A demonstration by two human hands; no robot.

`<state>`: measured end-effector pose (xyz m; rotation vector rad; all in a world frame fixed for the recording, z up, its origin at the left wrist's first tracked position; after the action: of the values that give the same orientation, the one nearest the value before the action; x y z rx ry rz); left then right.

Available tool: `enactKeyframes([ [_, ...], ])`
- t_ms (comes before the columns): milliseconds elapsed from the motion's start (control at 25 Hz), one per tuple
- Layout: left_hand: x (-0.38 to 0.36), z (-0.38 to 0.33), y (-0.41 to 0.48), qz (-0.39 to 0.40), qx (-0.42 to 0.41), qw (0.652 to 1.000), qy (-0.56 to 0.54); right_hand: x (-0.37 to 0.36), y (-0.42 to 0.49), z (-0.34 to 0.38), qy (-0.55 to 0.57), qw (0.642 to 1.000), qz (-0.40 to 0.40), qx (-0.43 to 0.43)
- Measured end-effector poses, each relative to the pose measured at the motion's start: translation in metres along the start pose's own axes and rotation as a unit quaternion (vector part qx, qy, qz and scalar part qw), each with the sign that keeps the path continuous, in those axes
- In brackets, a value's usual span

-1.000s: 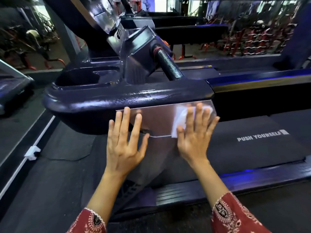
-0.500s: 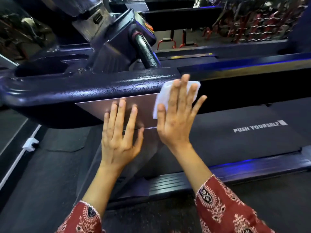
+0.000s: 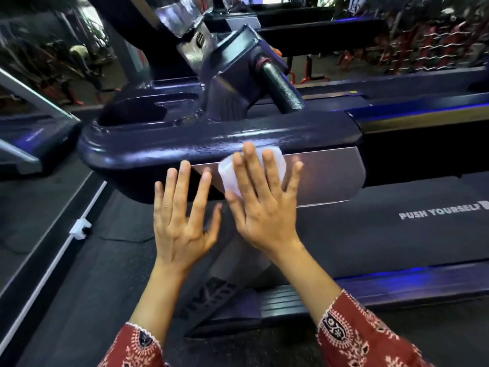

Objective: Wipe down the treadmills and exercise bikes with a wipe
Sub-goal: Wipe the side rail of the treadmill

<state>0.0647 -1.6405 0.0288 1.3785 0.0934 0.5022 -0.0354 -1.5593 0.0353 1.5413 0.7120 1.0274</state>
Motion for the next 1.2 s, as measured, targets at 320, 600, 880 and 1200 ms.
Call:
enactKeyframes([
  [320,0.017,0.087,-0.008,-0.046,-0.031,0.996,-0.066,-0.028,0.012,0.087,-0.029,1.0,-0.004,-0.005],
  [600,0.018,0.151,-0.005,-0.033,-0.009,0.98,-0.195,-0.023,0.042,0.117,-0.063,0.993,-0.013,-0.098],
  [880,0.007,0.179,0.009,-0.007,0.014,0.949,-0.314,-0.038,0.084,0.144,-0.127,0.988,0.063,-0.062],
  [1200,0.005,0.195,0.018,-0.011,0.046,0.936,-0.349,-0.046,0.103,0.16,-0.095,0.992,0.073,-0.028],
])
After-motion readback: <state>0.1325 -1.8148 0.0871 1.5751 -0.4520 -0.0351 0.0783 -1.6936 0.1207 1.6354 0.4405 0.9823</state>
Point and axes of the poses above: each hand's wrist, its own y-axis towards the middle knuckle, its own x-axis out of the back of the hand, z = x × y, the point moved 7 cm from there along y, towards the middle knuckle, and after that the axes turned 6 degrees about -z, right-handed, at the moved point
